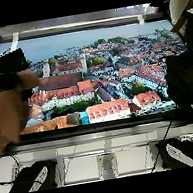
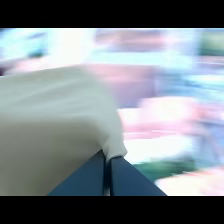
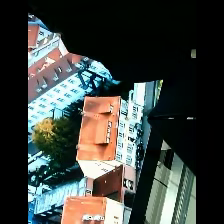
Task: Fold the clothes and pants, and hang the long-sleeved shirts on hangers.
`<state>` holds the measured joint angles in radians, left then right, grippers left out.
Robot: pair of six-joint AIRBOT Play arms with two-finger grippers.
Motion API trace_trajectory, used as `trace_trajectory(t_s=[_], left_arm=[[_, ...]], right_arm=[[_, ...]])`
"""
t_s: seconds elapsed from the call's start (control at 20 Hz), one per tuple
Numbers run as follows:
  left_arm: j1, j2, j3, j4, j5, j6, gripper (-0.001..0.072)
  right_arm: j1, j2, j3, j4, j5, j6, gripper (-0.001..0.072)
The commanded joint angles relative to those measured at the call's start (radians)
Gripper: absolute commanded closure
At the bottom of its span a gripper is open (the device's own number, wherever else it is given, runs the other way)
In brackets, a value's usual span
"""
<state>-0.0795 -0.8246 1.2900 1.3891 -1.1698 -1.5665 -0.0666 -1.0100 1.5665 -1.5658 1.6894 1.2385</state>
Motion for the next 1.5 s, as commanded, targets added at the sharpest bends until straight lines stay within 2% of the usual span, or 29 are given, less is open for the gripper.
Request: trace_trajectory(t_s=[0.0, 0.15, 0.25, 0.4, 0.45, 0.5, 0.55, 0.6, 0.7, 0.75, 0.85, 0.95, 1.15, 1.45], left_arm=[[-0.348, -0.013, -0.008, -0.247, 0.158, -0.001, 0.0690], [-0.681, -0.192, -0.009, -0.246, 0.350, 0.000, 0.0690], [-0.841, -0.349, -0.009, -0.247, 0.504, 0.000, 0.0690], [-0.964, -0.555, -0.008, -0.296, 0.699, 0.000, 0.0690], [-0.967, -0.590, -0.008, -0.299, 0.734, -0.005, 0.0663], [-0.948, -0.601, -0.008, -0.298, 0.745, -0.004, 0.0449], [-0.902, -0.589, -0.008, -0.298, 0.729, -0.005, 0.0115], [-0.833, -0.557, -0.008, -0.298, 0.680, -0.004, 0.0032], [-0.655, -0.469, -0.008, -0.271, 0.503, -0.004, 0.0050], [-0.544, -0.422, -0.008, -0.218, 0.383, -0.004, 0.0049], [-0.346, -0.369, -0.026, -0.140, 0.196, -0.056, 0.0050], [-0.202, -0.361, -0.097, -0.140, 0.115, -0.068, 0.0050], [-0.110, -0.418, -0.290, -0.159, 0.207, -0.068, 0.0050], [-0.110, -0.578, -0.312, -0.214, 0.413, -0.069, 0.0050]], right_arm=[[-0.002, -0.013, 0.003, -0.016, -0.020, 0.010, 0.0696], [-0.002, -0.027, 0.003, -0.008, -0.035, 0.030, 0.0696], [-0.002, -0.038, 0.003, -0.007, -0.035, 0.032, 0.0696], [-0.002, -0.050, 0.001, 0.000, -0.044, 0.040, 0.0696], [-0.002, -0.053, 0.000, 0.005, -0.054, 0.064, 0.0695], [-0.002, -0.055, 0.000, 0.015, -0.063, 0.079, 0.0694], [-0.002, -0.058, 0.000, 0.026, -0.071, 0.079, 0.0676], [-0.002, -0.062, 0.000, 0.035, -0.078, 0.080, 0.0601], [-0.002, -0.080, 0.000, 0.057, -0.086, 0.081, 0.0462], [-0.002, -0.093, -0.002, 0.080, -0.089, 0.080, 0.0438], [-0.002, -0.119, -0.018, 0.154, -0.106, 0.080, 0.0438], [-0.002, -0.133, -0.055, 0.230, -0.172, 0.080, 0.0439], [-0.001, -0.157, -0.114, 0.330, -0.272, 0.080, 0.0439], [-0.002, -0.170, -0.117, 0.331, -0.269, 0.077, 0.0439]])
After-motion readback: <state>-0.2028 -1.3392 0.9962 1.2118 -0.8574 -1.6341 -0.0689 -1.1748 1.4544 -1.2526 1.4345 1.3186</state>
